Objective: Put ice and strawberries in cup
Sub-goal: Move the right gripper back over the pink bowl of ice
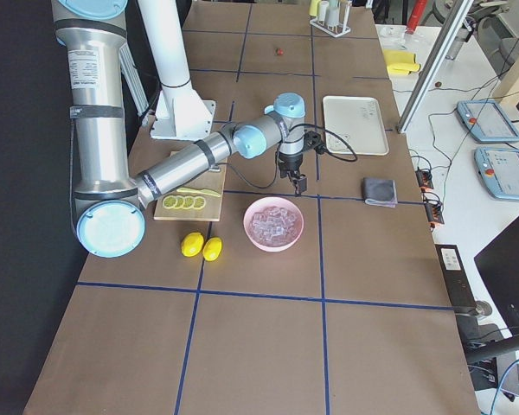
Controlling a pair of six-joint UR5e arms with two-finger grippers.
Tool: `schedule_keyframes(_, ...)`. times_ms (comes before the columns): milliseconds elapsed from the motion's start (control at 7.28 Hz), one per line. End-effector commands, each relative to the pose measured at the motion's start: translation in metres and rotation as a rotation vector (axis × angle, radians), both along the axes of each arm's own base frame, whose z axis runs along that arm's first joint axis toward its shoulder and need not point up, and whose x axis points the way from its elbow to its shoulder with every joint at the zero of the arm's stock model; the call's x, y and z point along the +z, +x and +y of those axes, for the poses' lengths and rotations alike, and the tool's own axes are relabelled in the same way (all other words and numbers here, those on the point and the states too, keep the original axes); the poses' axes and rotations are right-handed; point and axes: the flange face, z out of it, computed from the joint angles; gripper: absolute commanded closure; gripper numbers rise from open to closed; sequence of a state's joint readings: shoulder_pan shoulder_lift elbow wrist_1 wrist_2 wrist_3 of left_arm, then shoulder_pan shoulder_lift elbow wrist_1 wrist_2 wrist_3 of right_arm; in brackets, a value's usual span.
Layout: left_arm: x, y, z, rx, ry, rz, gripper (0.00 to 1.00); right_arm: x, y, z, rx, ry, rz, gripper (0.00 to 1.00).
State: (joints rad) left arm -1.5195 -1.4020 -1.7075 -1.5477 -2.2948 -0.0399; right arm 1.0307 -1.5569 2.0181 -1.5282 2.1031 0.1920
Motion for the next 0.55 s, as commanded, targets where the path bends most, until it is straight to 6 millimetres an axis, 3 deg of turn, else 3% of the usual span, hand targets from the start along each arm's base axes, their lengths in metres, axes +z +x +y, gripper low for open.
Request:
schedule_keyframes(0, -0.001, 0.000, 0.000, 0.001, 0.001, 0.000, 0.00, 0.036, 0.011, 0.005, -0.010, -0.014, 0.022, 0.00)
schedule_keyframes(412, -0.002, 0.000, 0.000, 0.001, 0.004, 0.000, 0.00, 0.063, 0.013, 0.005, -0.011, -0.056, 0.051, 0.01)
